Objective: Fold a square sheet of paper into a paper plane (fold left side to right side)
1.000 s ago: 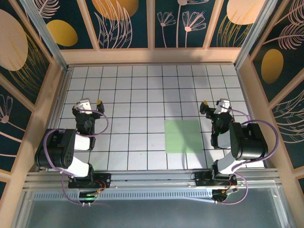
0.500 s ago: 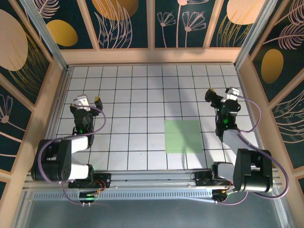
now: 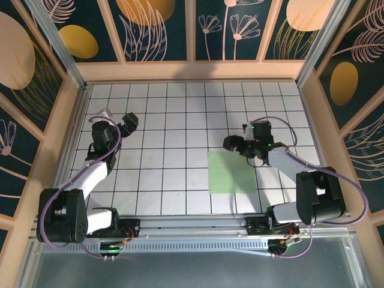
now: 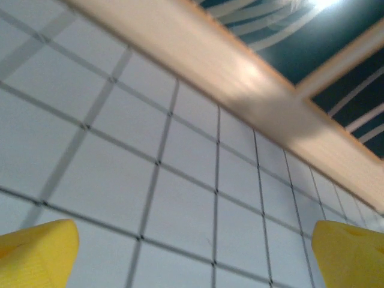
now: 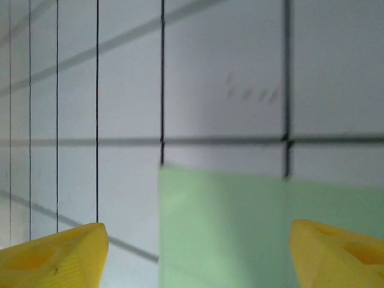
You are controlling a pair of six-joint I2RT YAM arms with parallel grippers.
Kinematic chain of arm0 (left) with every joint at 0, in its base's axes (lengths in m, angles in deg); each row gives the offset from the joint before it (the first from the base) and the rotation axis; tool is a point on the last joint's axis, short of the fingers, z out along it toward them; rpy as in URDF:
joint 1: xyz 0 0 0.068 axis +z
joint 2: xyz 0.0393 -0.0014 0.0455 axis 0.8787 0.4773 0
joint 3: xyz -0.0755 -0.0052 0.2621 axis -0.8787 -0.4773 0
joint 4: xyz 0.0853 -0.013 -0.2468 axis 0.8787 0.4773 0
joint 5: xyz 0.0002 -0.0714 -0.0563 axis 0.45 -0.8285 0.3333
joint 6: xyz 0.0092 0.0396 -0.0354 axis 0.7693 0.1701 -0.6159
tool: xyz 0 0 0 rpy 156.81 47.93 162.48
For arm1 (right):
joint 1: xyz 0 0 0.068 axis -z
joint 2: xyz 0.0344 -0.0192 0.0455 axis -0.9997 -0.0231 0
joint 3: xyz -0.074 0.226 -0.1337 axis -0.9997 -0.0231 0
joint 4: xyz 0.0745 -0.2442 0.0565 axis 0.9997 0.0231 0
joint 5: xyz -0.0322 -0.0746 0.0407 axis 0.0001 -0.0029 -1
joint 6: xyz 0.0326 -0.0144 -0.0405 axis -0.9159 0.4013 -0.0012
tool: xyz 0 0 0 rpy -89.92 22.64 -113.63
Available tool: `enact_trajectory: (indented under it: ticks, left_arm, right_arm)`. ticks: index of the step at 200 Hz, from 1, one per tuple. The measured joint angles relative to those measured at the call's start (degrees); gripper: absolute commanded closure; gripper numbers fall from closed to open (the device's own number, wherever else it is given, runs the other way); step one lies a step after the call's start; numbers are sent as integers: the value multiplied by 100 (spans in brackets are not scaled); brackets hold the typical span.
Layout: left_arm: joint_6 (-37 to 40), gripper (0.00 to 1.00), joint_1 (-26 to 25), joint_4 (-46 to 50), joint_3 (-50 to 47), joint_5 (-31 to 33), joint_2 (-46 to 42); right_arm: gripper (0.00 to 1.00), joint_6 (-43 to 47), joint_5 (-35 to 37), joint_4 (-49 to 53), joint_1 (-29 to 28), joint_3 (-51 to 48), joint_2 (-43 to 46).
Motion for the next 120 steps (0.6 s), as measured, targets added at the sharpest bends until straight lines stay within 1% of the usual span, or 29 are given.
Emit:
enact_trajectory:
  ticks: [24,40,78,120]
  left_arm:
    - [-407,1,-592,81,0,-452,365]
    - [-619,1,-822,52,-2,-643,428]
    - [-728,1,-1038,-13,7,-654,431]
    - [-710,1,-1062,17,7,-498,393]
  right_arm:
    - [22,-105,-140,184,-299,-129,-11]
    - [22,-140,-166,234,-365,-269,-9]
    - [24,-227,-330,245,-409,-481,-7]
    - [25,-278,-461,111,-522,-483,-243]
